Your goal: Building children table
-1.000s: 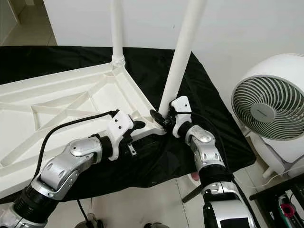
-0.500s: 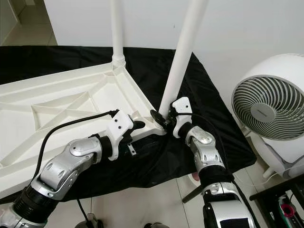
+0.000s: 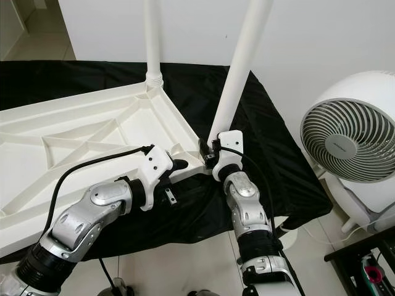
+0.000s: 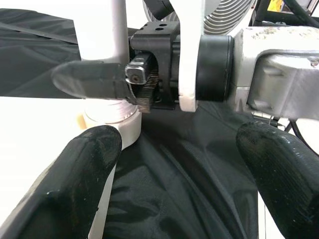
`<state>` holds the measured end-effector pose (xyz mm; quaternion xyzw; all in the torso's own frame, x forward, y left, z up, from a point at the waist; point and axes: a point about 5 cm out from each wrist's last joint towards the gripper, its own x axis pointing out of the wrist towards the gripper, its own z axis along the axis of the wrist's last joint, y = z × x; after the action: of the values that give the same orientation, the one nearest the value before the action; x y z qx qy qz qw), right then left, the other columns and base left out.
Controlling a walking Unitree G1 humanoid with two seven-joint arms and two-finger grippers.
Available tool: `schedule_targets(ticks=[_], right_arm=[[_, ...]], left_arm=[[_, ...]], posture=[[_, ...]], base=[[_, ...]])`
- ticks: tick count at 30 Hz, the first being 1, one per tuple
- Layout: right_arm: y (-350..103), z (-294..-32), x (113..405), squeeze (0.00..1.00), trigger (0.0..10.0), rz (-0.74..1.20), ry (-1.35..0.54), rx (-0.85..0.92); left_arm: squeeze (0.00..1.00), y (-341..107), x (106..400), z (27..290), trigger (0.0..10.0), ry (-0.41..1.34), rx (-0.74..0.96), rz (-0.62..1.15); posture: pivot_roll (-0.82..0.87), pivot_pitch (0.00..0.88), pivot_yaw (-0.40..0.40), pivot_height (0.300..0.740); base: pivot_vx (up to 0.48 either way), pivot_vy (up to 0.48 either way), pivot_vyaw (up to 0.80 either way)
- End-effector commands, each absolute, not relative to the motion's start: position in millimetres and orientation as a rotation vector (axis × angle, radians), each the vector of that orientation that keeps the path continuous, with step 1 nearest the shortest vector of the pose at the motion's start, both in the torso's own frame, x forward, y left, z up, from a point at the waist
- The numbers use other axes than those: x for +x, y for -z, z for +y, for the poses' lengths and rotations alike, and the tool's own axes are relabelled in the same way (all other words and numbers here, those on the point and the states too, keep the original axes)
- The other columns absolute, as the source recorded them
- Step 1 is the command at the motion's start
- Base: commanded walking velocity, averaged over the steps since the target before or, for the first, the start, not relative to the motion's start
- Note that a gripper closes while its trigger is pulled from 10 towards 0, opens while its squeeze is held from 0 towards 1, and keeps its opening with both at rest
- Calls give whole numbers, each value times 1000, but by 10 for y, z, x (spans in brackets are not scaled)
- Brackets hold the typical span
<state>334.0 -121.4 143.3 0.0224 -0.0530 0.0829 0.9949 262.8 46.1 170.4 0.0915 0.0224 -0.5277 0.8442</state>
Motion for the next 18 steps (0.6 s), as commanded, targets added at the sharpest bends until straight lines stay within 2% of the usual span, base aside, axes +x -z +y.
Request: schedule_targets(ticks=[1, 5, 8, 13, 14, 15, 16, 18], right_arm=[[-1350, -1275, 3260, 0, 10000, -81, 27, 29], [-1365, -1260, 3241, 0, 10000, -91, 61, 25], [-1392, -1053, 3199, 0, 10000, -101, -63, 59], [-1410, -1057, 3197, 0, 10000, -104, -81, 67], [-1427, -1063, 3191, 525, 10000, -100, -85, 70], [-1427, -1063, 3191, 525, 10000, -100, -85, 70], [-1431, -1061, 3189, 1000, 10000, -98, -91, 73], [-1440, -1061, 3189, 1000, 10000, -99, -100, 83]], left_arm=[[0, -1692, 2577, 428, 10000, 1167, 198, 56], [0, -1692, 2577, 426, 10000, 1167, 198, 56], [0, -1689, 2579, 419, 10000, 1168, 196, 55], [0, -1686, 2581, 426, 10000, 1165, 198, 56], [0, -1690, 2582, 430, 10000, 1159, 195, 54], [0, -1690, 2582, 430, 10000, 1159, 195, 54], [0, -1693, 2582, 430, 10000, 1158, 194, 53], [0, -1694, 2581, 429, 10000, 1157, 194, 53]], posture=[[86, 61, -78, 740], [86, 61, -78, 740], [82, 63, -82, 740], [84, 67, -86, 740], [87, 70, -88, 740], [87, 70, -88, 740], [87, 70, -88, 740], [86, 71, -88, 740]], base=[[0, 0, 0], [0, 0, 0], [0, 0, 0], [0, 0, 0], [0, 0, 0], [0, 0, 0], [0, 0, 0], [0, 0, 0]])
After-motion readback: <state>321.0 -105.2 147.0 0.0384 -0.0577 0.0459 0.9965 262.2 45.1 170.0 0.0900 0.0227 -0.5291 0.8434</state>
